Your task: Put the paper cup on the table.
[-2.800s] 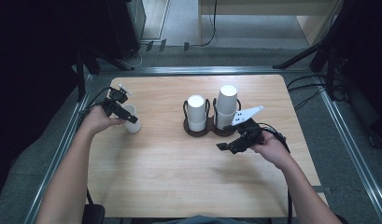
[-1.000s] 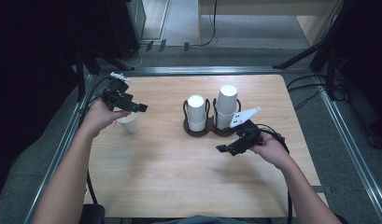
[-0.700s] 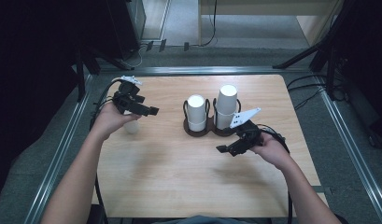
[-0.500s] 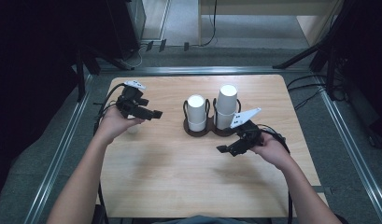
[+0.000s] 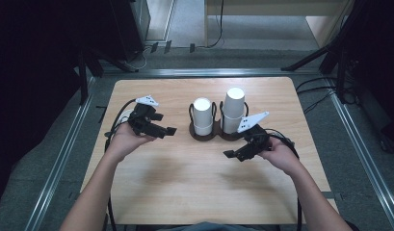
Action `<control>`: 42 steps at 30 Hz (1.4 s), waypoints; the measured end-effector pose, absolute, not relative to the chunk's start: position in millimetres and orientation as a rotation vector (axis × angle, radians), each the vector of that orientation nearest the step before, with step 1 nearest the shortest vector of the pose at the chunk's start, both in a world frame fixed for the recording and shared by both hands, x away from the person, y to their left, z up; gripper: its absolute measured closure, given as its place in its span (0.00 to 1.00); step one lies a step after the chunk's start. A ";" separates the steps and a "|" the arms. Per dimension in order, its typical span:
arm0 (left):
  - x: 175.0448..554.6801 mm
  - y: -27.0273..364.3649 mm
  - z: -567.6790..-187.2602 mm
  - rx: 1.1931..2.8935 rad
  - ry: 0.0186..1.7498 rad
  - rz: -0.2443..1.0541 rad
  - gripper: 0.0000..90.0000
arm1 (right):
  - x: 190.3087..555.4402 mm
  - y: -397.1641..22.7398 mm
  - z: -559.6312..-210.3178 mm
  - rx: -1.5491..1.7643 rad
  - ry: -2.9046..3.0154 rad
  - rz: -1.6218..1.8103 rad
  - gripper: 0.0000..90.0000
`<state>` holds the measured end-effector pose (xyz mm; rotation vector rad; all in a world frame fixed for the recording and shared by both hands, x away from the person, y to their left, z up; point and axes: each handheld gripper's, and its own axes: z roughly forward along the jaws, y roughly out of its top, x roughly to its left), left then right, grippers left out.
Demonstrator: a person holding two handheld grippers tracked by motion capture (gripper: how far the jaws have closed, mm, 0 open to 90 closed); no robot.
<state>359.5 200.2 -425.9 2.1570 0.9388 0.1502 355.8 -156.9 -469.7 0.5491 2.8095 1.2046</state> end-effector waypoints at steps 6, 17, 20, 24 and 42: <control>349.0 185.5 -435.4 2.164 0.903 0.149 0.16 | 355.7 -155.1 -470.7 0.545 2.817 1.200 0.26; 341.3 165.6 -442.7 2.138 0.865 0.112 0.20 | 355.5 -155.9 -470.4 0.545 2.813 1.201 0.26; 340.0 162.4 -444.0 2.143 0.844 0.091 0.25 | 354.9 -156.2 -470.1 0.542 2.811 1.202 0.26; 338.1 155.5 -446.4 2.152 0.830 0.074 0.25 | 354.3 -156.8 -470.3 0.542 2.812 1.198 0.26; 335.6 121.1 -457.8 2.198 0.734 0.047 0.26 | 349.5 -159.5 -471.9 0.558 2.803 1.185 0.26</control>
